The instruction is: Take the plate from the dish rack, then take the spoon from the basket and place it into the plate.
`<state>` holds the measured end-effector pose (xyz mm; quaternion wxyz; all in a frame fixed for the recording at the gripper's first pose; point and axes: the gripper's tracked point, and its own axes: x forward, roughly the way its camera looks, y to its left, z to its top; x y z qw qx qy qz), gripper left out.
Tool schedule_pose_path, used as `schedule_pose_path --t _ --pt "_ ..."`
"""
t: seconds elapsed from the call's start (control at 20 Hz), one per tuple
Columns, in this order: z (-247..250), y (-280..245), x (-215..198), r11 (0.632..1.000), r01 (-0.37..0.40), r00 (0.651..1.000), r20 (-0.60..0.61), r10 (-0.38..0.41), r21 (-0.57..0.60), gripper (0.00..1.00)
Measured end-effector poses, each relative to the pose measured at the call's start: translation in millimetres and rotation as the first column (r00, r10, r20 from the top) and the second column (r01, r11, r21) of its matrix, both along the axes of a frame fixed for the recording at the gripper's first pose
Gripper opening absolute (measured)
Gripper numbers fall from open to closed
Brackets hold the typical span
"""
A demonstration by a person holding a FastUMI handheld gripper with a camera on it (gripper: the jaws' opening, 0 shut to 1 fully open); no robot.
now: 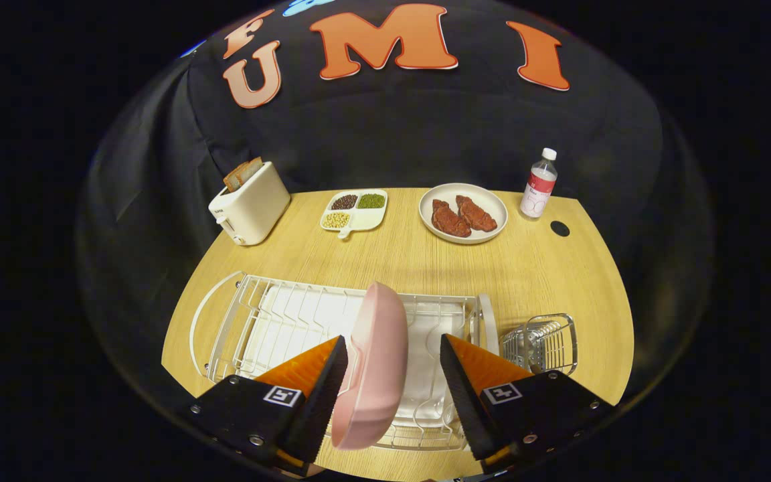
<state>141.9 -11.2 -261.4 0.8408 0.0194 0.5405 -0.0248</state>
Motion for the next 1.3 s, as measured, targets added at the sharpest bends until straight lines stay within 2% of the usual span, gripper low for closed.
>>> schedule_pose_path --t 0.35,0.6,0.85,1.2,1.3 --pt "-29.8 -6.9 -2.1 0.995 -0.009 0.994 -0.11 -0.002 -0.1 0.66" --pt "-43.3 -3.3 -2.4 0.991 0.014 0.989 -0.143 -0.033 -0.136 0.38" --pt "-35.1 -3.6 14.3 0.988 0.077 0.99 -0.108 -0.092 -0.135 0.32" --pt "-14.0 -10.3 19.9 0.973 0.044 0.997 -0.055 -0.058 -0.225 0.3" --pt "-6.0 -11.8 21.6 0.973 0.064 0.997 -0.036 -0.074 -0.221 0.3"
